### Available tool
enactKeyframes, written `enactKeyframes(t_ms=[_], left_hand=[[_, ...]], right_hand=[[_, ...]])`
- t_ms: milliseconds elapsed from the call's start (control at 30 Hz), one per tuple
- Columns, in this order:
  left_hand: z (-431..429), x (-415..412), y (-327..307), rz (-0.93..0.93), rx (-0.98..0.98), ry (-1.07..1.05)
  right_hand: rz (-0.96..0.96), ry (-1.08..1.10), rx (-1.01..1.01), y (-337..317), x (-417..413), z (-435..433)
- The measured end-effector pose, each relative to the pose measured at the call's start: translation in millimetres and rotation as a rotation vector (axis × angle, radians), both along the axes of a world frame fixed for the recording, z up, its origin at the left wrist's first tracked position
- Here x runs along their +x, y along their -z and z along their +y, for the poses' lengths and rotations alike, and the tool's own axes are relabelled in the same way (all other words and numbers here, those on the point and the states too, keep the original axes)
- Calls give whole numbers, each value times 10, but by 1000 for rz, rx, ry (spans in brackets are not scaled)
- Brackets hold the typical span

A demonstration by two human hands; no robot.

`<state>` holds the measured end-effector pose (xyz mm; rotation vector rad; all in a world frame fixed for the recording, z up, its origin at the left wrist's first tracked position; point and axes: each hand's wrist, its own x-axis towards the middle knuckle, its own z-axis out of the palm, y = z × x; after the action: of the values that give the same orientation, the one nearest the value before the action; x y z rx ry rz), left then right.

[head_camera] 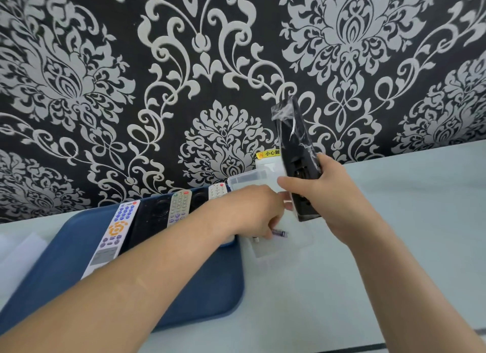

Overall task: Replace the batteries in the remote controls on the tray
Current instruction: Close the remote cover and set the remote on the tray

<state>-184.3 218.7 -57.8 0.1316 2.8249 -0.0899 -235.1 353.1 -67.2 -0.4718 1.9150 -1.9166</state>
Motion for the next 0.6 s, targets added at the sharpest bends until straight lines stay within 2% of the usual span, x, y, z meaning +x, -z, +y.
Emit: enactKeyframes(t_ms=[100,200,233,400,533,600], left_hand=[[-102,77,-130,189,263,-191],[-174,220,-220,361,717,-435],[-168,269,-226,403,801,-478],[-171,552,-184,622,985,-582],[-260,697,-142,642,1320,-706],[-361,793,-119,596,1641,-838]], right_hand=[[-39,-55,-67,-44,12,33],[-207,-137,-201,-62,36,10],[-244,-156,-225,-77,59,-5],[-315,-149,-377,-130,219,-214],[-467,-131,-532,-163,311,-344],[-544,-133,-575,-220,390,-439]])
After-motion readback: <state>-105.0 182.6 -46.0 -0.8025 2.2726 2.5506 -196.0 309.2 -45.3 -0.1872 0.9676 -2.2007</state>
